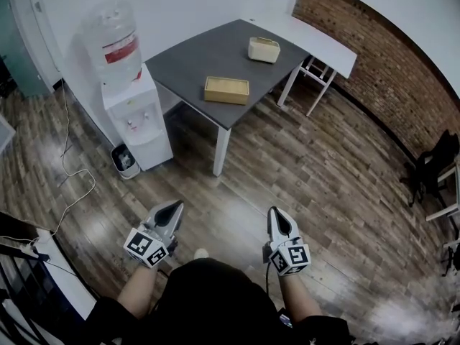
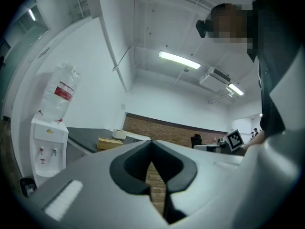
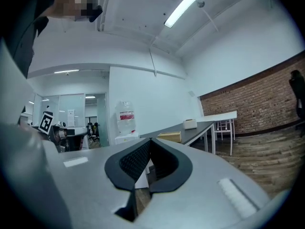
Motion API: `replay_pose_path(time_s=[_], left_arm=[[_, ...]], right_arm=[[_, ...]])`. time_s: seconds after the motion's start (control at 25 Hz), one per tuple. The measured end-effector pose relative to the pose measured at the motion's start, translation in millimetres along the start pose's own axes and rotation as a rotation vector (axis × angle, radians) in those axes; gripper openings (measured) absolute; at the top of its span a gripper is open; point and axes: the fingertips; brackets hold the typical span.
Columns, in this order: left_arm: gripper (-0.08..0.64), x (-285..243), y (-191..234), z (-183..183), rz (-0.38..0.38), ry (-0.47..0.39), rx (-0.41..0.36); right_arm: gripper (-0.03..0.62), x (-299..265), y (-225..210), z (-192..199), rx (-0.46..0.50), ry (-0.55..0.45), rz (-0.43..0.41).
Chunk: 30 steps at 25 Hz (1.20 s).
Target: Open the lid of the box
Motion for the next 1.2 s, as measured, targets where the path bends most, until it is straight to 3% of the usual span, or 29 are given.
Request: replay_pose_path(time_s=[0.28,0.52,0.76,1.2], left_arm=[[0.000,-12,33,-6,0.013,0.004,-0.010],[0.000,-21,53,-11,-0.030,-0.018,0.004],[0.000,-42,72,-12,-0.063,-0.029,-0.007],[0.000,-122,120,-24,-0.124,-0.027,-0.034]], right_arm=[[0.003,-41,12,-6,0.016,0.013,-0.019],[0.003,-66,9,-5,0.030,0.040,-0.036],[0.003,-102,-14,-5,0.042,0.058,-0.062],[0.003,-203,-74,-40,0.050,0.026,-0.124]])
Point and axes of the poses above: the fingertips, and each gripper's own axes: x backward along the fingers, y to its left, z out of its underside, and after that the axes turned 5 degrees about y, right-handed
